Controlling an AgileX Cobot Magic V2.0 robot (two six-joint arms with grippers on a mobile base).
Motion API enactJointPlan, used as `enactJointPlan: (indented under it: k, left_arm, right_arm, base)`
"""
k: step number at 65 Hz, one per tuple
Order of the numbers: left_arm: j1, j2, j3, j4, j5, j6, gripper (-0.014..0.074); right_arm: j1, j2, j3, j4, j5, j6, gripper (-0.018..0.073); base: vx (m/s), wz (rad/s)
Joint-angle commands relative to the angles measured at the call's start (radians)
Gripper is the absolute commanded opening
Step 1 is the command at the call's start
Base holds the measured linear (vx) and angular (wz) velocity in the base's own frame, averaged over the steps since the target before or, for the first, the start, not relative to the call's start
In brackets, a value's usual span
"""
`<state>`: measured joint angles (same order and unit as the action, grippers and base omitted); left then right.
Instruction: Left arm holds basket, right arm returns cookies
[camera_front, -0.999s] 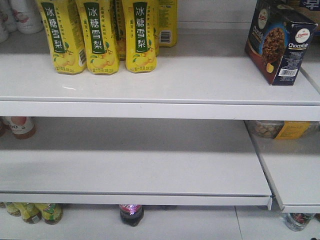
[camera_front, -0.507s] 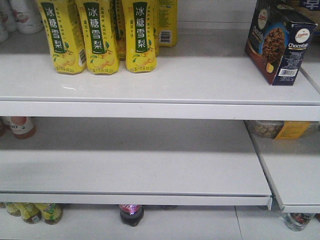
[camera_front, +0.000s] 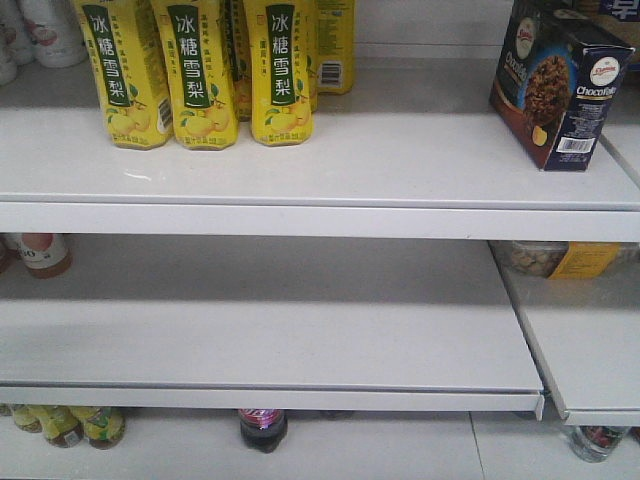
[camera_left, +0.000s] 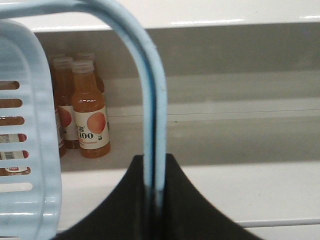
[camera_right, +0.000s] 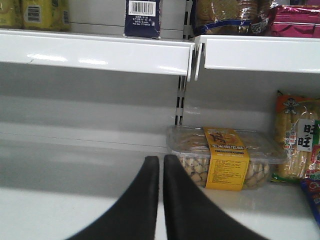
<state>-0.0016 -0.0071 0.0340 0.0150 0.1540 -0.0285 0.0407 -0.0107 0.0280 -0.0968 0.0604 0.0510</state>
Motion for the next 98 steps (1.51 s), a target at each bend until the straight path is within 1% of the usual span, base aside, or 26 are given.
enactJointPlan:
  k: [1, 98]
  left_arm:
    - [-0.006, -0.018, -0.031, 0.020, -0.108, 0.006, -0.0003]
    - [-0.006, -0.018, -0.031, 0.020, -0.108, 0.006, -0.0003]
  right_arm:
    - [-0.007, -0.013, 0.019, -0.009, -0.069, 0.003, -0.0011]
    - [-0.007, -0.013, 0.018, -0.009, -0.069, 0.003, -0.0008]
  base:
    - [0.00, 0.00]
    - [0.00, 0.00]
